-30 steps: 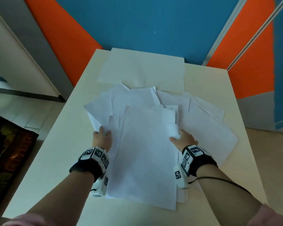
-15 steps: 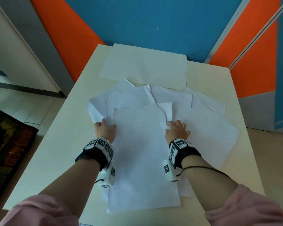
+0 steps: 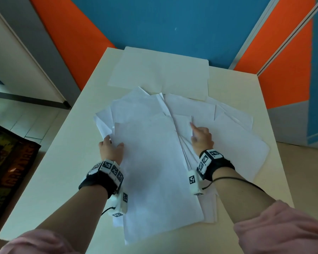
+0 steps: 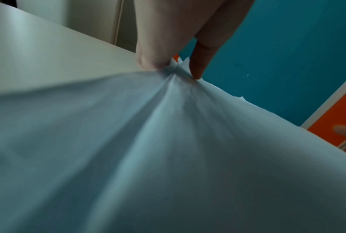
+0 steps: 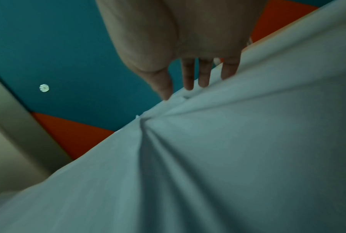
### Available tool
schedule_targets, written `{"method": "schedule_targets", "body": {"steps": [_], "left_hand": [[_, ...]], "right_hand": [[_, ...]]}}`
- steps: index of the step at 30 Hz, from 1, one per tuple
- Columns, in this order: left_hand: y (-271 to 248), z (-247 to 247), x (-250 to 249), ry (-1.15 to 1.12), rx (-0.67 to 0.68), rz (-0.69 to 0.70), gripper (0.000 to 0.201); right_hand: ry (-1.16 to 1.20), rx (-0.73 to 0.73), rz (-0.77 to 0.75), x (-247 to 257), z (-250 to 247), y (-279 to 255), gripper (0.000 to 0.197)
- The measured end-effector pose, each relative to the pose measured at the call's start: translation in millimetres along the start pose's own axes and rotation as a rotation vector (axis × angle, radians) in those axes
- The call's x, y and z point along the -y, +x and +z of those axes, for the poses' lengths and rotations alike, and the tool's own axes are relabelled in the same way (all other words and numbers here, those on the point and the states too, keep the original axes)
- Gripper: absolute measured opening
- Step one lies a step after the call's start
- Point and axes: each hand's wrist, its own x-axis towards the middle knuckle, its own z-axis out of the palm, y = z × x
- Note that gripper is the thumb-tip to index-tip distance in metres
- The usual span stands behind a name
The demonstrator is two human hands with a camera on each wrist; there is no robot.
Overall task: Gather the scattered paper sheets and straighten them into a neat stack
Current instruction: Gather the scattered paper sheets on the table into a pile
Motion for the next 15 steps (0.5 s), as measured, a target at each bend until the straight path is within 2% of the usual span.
{"method": "schedule_targets", "body": {"steps": [4,7,8,10,11,13,14,15], "left_hand": [[-2.3,0.0,3.7,-0.010,-0.020,0.004,0.055],[-3.4,1.4,3.7,0.000,-0.040,0.012,0.051],[-2.9,2.0,3.6,0.000,-0.042,0.012,0.050],[-1.5,3.2,4.1,0.012,-0.044,0.014,0.047],[-1.0,3.5,3.8,0.025,-0.046,0.017,0.045],[-0.2,4.0,3.3,0.047,-0.044,0.019,0.042],[0.4,4.1,3.3,0.054,-0.043,0.018,0.041],[1.2,4.1,3.6,0.059,-0.041,0.016,0.040]], "right_hand": [[-0.143,0.124,0.180,-13.5,-17.3,7.2,0.075],[0.013,0.104,0.385,-13.6,-28.0,15.4,0.091],[0.074,0.099,0.460,-13.0,-30.5,17.1,0.087],[0.081,0.153,0.511,-12.6,-31.8,17.1,0.054],[0.076,0.188,0.482,-11.2,-30.5,15.9,0.036],[0.096,0.193,0.409,-11.2,-22.2,16.8,0.017],[0.140,0.170,0.364,-9.4,-20.3,16.3,0.010],[0.210,0.132,0.320,-8.6,-17.3,19.0,0.021]]}}
